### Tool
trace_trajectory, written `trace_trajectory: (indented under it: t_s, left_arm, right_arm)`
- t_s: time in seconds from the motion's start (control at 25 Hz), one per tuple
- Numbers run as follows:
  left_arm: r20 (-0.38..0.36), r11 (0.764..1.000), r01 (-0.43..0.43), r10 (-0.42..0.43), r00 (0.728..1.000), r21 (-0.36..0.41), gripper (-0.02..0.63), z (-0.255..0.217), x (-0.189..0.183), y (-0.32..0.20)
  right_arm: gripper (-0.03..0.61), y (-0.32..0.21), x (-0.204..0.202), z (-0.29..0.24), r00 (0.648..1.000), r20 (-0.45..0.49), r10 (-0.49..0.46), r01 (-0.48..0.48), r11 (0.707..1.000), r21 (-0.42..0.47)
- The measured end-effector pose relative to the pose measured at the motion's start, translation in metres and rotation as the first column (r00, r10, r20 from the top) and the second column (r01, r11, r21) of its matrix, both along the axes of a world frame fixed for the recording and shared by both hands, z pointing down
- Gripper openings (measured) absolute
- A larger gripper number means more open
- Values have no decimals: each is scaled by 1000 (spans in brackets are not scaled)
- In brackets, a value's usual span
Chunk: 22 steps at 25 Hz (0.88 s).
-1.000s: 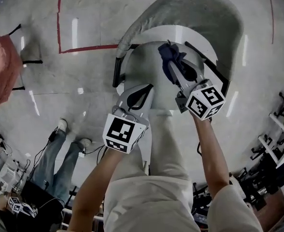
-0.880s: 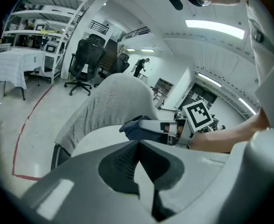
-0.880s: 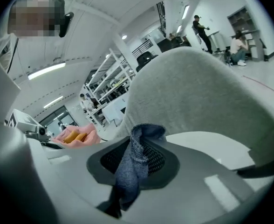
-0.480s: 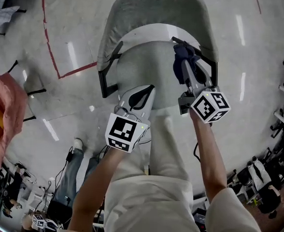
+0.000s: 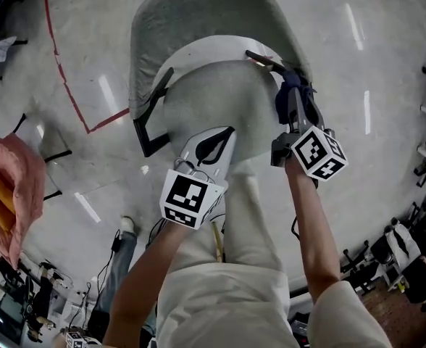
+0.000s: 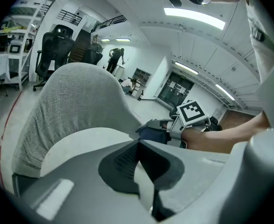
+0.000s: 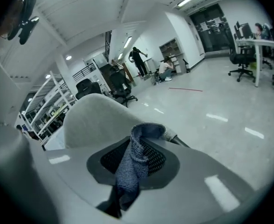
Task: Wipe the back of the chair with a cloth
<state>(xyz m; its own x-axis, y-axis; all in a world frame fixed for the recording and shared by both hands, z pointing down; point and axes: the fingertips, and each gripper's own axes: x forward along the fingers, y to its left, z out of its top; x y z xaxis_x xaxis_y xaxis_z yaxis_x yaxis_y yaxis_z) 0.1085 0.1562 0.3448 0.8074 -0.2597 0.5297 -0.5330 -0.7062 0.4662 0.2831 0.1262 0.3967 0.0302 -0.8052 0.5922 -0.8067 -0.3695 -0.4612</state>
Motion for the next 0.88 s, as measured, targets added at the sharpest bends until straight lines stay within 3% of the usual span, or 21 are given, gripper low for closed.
trace_trajectory:
  t_s: [0.12,0.36,0.64,0.88]
  left_arm:
    - [3,1000,4,-5,1000,1,1,2,1,-4]
    - [6,999,34,-34,999,-8,1,2,4,-13]
    - [15,996,86,-85,996,-23,1,7,-2,-28]
    - [20,990,139,-139,990,-35,1,16,-16,-44]
  right_arm:
    - [74,-4,11,10,1000,0,30,-30,999,-27]
    - [74,-21,26,19,992,-126,-19,3,992,-123]
    - [74,-57,36,17,987,-157,-34,17,994,-107]
    - [74,-85,21,25,975,-194,-110,90,990,-112]
